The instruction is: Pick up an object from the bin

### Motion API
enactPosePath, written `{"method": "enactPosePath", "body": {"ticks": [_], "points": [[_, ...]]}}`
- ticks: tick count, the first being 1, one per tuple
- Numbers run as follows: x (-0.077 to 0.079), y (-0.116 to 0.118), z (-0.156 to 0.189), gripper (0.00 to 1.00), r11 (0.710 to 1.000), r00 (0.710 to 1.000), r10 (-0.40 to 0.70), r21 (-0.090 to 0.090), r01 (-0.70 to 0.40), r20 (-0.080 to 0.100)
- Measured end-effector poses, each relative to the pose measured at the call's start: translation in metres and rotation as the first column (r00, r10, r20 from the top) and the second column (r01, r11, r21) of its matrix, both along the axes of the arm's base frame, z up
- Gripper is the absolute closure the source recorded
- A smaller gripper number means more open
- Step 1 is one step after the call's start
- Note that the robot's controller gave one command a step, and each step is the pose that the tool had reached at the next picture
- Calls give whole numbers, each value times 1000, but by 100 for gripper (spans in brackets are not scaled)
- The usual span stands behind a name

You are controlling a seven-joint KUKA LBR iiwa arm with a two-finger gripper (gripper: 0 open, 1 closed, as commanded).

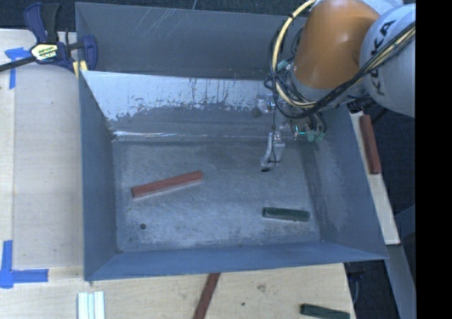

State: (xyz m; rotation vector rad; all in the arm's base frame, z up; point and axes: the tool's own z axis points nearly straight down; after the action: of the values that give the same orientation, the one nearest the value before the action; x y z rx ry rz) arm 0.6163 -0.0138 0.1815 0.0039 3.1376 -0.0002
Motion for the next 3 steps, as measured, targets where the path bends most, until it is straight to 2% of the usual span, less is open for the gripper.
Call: {"method": "enactPosePath", "body": {"ticks": [1, 2, 3], "points": [[-1, 59, -35, 0, 999, 999, 40, -1, -40, 1], [10, 116, -68, 0, 1000, 1000, 10, 2, -10, 2], [9, 97, -94, 0, 980, 980, 200, 0, -200, -1]]}}
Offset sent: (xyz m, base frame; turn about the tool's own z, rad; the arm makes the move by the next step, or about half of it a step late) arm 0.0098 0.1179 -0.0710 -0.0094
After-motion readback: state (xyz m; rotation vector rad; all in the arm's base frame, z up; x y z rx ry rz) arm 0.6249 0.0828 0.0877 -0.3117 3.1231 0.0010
